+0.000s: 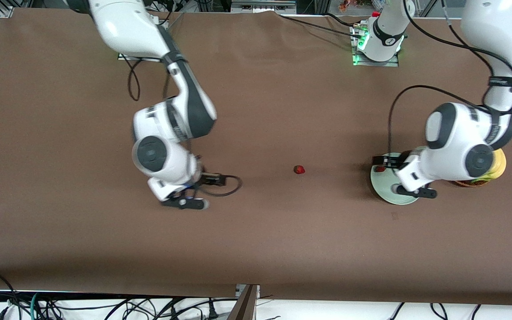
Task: Collect all strawberries into plate
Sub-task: 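Reach the left gripper to the middle strawberry while the right gripper returns to rest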
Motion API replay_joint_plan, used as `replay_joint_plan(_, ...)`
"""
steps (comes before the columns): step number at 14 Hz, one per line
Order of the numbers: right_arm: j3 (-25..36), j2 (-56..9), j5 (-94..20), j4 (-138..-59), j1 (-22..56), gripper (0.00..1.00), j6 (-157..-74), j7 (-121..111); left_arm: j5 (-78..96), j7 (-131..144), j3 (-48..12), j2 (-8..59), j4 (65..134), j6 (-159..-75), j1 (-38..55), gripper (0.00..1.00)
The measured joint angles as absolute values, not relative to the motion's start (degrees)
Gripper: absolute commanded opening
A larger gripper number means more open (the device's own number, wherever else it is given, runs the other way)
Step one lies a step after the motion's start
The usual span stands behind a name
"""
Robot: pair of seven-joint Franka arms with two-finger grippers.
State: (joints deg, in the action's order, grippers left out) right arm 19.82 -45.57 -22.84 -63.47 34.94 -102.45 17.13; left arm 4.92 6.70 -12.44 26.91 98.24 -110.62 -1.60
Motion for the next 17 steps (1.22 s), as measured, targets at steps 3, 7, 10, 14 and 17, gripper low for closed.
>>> replay_joint_plan(3, 23.15, -43.18, -20.87, -63.47, 29.29, 1.0, -90.94, 5.13, 6.11, 18.01, -12.7, 27.3, 98.22, -114.77, 5.39, 1.0)
replay_joint_plan(7, 24.54, -39.97, -18.57, -63.55, 21.99, 1.0, -85.1, -4.45, 7.59, 36.96, -12.71, 31.79, 96.38, -124.36, 11.47, 1.0)
replay_joint_plan(10, 18.63, -33.51, -10.5, -64.62, 15.57, 1.0, -82.2, -5.41, 7.67, 48.18, -12.7, 34.66, 94.64, -125.94, 13.11, 1.0)
replay_joint_plan(14, 8.85, -21.29, -2.03, -69.97, 10.44, 1.0, -80.33, -5.2, 8.16, 60.57, -12.49, 35.6, 94.79, -127.61, 13.48, 1.0)
replay_joint_plan(17, 8.29, -12.82, -1.66, -72.81, 7.48, 1.0, -79.97, -5.2, 8.16, 74.87, -12.56, 36.48, 97.18, -134.92, 16.0, 1.0)
